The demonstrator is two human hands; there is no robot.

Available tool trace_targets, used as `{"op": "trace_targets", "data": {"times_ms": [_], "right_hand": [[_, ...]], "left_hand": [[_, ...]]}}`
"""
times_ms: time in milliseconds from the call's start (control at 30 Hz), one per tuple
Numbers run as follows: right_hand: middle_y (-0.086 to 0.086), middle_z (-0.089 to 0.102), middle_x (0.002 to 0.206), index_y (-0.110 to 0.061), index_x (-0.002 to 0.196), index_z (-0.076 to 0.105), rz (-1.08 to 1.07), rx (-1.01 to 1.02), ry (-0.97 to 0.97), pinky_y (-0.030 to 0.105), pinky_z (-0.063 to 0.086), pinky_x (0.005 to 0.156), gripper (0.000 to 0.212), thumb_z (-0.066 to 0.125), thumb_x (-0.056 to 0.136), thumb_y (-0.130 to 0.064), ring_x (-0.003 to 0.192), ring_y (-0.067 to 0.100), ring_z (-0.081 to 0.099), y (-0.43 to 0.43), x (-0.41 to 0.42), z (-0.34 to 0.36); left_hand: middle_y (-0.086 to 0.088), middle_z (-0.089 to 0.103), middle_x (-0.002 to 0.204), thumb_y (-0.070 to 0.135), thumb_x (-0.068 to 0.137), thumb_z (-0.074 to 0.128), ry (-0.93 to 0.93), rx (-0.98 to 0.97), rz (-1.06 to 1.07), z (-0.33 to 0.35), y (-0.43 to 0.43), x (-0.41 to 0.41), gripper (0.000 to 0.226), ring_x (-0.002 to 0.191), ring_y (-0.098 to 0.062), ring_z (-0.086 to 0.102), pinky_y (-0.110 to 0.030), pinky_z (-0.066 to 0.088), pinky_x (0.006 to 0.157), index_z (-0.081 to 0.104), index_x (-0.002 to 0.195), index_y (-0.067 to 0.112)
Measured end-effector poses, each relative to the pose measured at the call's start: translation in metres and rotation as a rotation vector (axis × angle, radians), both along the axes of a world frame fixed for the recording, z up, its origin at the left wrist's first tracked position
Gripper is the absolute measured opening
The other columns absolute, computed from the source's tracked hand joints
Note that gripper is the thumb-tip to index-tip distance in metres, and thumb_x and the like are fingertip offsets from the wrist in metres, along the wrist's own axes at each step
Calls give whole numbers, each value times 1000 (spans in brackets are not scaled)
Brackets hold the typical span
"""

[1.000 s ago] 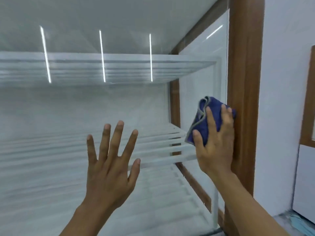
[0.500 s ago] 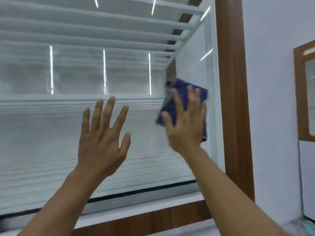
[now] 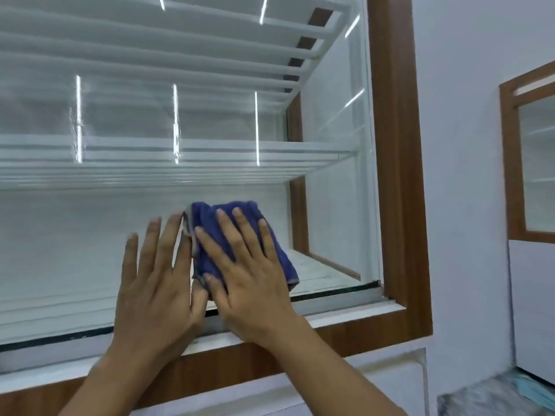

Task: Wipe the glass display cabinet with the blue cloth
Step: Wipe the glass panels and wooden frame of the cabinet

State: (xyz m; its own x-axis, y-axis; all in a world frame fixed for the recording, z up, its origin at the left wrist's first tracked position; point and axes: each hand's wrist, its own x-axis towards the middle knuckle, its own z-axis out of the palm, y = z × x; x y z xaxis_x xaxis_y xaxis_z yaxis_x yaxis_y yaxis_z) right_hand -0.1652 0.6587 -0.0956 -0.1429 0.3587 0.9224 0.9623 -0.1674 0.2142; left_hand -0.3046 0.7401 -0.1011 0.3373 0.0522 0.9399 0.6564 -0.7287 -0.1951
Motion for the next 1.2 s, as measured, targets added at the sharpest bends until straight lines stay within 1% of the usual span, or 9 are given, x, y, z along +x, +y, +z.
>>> {"op": "trace_targets", "data": {"times_ms": [67, 300, 400, 500, 667, 800, 967, 1133, 1200], "right_hand": [[3, 2, 169, -33, 158, 22, -18, -25, -29, 51, 1, 125, 63, 43, 100, -49, 156, 22, -5, -14, 21, -12], [-6, -29, 163, -34, 159, -1, -165, -51, 379, 59, 2, 124, 72, 29, 97, -57, 151, 21, -27, -108, 135, -32], [0, -31, 162, -36, 158, -8, -162, -176, 224, 50, -15, 121, 75, 31, 98, -59, 150, 25, -30, -85, 101, -31], [-3, -27, 164, -44, 155, -11, -123, -265, 57, 46, -13, 122, 75, 37, 99, -55, 151, 21, -25, -84, 99, -37], [-12, -32, 161, -48, 152, -15, -54, -118, 405, 53, 4, 126, 82, 43, 94, -52, 152, 17, -23, -120, 139, -45], [0, -23, 166, -31, 158, -8, -155, -86, 241, 44, -12, 123, 79, 31, 96, -58, 152, 24, -22, -96, 116, -36], [7, -2, 169, -30, 160, 7, -193, -69, -22, 54, 5, 123, 67, 25, 100, -54, 156, 27, -1, -67, 104, -1], [10, 6, 167, -32, 157, 22, -209, 323, 528, 62, 9, 120, 69, 24, 94, -61, 154, 32, 5, -56, 91, 42], [11, 3, 168, -31, 158, 20, -166, 331, 510, 62, 4, 121, 71, 27, 93, -59, 155, 32, -1, -17, 29, 42]], "left_hand": [[-15, 18, 164, 42, 85, 38, 1, -23, -12, -10, -5, 1, 76, 153, -35, 13, -58, 11, 123, 31, 153, 7], [-14, 2, 167, 58, 87, 36, 176, -19, 41, -12, -25, 32, 84, 154, -37, -1, -64, 9, 120, 15, 158, 17], [-14, 3, 167, 63, 86, 36, 199, -14, 55, -16, -30, 43, 88, 154, -37, -1, -63, 7, 121, 16, 158, 18], [-13, 4, 167, 65, 83, 38, 203, -3, 50, -17, -30, 47, 89, 154, -37, 0, -63, 9, 120, 19, 158, 19], [-11, 1, 168, 66, 86, 39, 199, 1, 70, -15, -30, 51, 88, 154, -37, -3, -61, 5, 119, 12, 159, 23], [-10, -1, 168, 67, 86, 41, 222, 0, 97, -11, -30, 53, 90, 154, -36, -4, -58, 6, 119, 9, 159, 25], [-7, 3, 168, 71, 90, 28, 291, 77, 116, 1, -13, 19, 85, 155, -30, 6, -51, 11, 120, 12, 159, 25], [-5, -2, 168, 73, 90, 22, 113, 18, 271, 37, 48, -91, 83, 155, -29, 1, -59, 7, 122, 12, 158, 27], [-6, -1, 168, 72, 89, 25, 78, 1, 288, 49, 62, -120, 83, 155, -30, 0, -60, 3, 122, 14, 158, 26]]}}
